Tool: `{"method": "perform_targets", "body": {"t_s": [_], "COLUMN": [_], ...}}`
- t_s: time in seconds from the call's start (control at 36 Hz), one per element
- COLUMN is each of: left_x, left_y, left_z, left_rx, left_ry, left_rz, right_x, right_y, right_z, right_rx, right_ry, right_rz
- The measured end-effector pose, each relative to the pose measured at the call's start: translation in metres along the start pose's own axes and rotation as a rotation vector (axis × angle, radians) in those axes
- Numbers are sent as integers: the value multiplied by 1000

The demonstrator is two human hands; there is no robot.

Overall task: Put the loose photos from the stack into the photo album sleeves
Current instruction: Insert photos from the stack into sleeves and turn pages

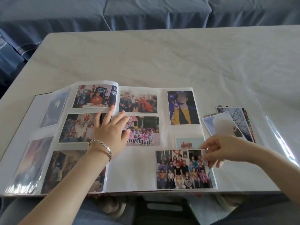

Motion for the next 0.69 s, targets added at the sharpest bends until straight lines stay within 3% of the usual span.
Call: {"method": "perform_targets", "body": {"t_s": [0.17, 0.42, 0.69], "left_x": [-1, 0, 1], "left_y": [1, 1, 3], "left_z": [0, 1, 2], "left_rx": [6, 21, 38], "left_ry": [9, 26, 61], "left_rz": [0, -11, -7], "right_x": [-11, 20, 20], "right_y": [1, 16, 12], "right_z": [9, 49, 65], "right_rx": [-113, -135, -258], "right_ry": [172, 366, 387], "right_rz": [14, -24, -61]}}
Point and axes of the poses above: each hand's wrist, its own y-axis towards the middle knuckle, its own z-axis out of the palm, x = y × z, the point moved 4 cm from there along y, towards the middle knuckle, and after that the axes turned 7 degrees about y, right-handed, at the moved point
